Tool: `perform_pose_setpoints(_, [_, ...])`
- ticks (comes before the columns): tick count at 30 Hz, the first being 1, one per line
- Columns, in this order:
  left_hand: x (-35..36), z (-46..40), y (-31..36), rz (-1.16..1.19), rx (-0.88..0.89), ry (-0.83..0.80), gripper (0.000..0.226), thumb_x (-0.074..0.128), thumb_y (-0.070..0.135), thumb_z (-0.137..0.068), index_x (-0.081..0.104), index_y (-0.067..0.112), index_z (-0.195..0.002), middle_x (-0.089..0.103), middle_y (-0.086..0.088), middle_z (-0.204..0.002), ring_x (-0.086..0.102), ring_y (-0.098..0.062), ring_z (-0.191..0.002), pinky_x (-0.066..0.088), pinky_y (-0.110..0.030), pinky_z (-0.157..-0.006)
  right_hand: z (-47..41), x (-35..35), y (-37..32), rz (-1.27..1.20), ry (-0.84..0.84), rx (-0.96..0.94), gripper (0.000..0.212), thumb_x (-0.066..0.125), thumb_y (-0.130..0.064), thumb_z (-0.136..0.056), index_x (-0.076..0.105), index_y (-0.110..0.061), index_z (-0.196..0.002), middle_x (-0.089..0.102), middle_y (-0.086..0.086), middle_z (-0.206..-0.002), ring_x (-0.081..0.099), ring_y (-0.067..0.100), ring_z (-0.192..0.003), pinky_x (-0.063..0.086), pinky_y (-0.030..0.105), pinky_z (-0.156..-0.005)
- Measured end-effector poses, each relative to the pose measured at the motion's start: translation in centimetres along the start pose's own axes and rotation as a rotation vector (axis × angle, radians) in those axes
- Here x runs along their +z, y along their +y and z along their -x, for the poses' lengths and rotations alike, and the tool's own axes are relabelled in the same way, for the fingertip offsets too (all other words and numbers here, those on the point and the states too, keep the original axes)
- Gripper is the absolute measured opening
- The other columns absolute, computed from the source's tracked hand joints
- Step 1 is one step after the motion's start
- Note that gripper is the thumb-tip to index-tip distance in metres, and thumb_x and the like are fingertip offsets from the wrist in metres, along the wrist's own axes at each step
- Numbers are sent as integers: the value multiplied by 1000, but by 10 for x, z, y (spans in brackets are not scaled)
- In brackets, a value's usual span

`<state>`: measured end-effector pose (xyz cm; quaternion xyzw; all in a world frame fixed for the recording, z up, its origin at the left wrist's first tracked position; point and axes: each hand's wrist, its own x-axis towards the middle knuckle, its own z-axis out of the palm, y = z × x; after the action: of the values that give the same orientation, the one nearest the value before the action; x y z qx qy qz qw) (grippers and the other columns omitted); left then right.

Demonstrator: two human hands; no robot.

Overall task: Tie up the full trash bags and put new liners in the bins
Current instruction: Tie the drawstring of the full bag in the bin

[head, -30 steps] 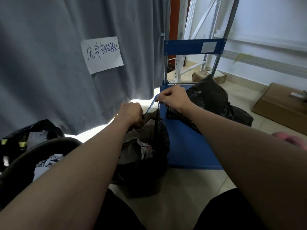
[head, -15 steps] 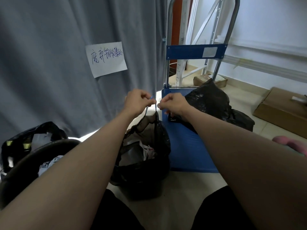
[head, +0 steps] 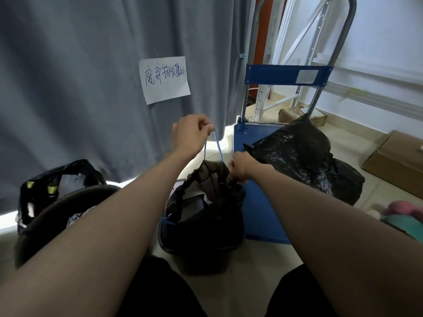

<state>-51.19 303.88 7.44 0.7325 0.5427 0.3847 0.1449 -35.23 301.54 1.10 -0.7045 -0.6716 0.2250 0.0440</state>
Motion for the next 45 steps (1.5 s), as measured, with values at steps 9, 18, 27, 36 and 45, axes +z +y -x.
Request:
perform_pose_setpoints(9, [7, -1, -1, 93, 14, 44, 11, 64, 29, -86, 64, 27, -75, 66, 8, -71, 62, -16, -79, 37, -31, -86, 8, 4, 23, -104, -174, 81, 29, 88, -31, -68, 65, -12, -73, 71, 12, -75, 69, 27, -69, 61, 40, -68])
perform_pose_setpoints(18, [16, -1, 13, 185, 108, -99, 6, 72, 29, -77, 75, 25, -74, 71, 8, -73, 66, -12, -74, 51, -43, -86, 18, -19, -12, -674, 93, -149, 16, 81, -18, -76, 74, -14, -91, 67, 0, -70, 53, 12, -57, 43, 20, -47])
perform_pose_setpoints(27, [17, 9, -18, 160, 0, -192, 25, 81, 46, -68, 75, 24, -77, 69, 2, -70, 62, -12, -68, 51, -36, -77, 23, -21, -21, -762, 133, -83, 22, 74, -4, -82, 70, 10, -99, 67, 19, -86, 58, 19, -64, 52, 23, -54])
perform_pose_setpoints(36, [31, 18, -55, -159, -1, -449, 18, 88, 36, -61, 70, 34, -60, 66, 15, -58, 63, -7, -67, 50, -28, -66, 19, -19, -13, -833, 123, 24, 27, 70, -1, -85, 64, 17, -105, 69, 30, -95, 62, 26, -63, 60, 37, -75])
perform_pose_setpoints(45, [37, 17, -64, -368, -7, -544, 13, 86, 33, -60, 75, 28, -63, 65, 14, -59, 62, -10, -69, 43, -24, -60, 16, -18, -19, -833, 211, 32, 21, 63, 0, -89, 63, 14, -105, 59, 17, -76, 53, 19, -54, 55, 23, -53])
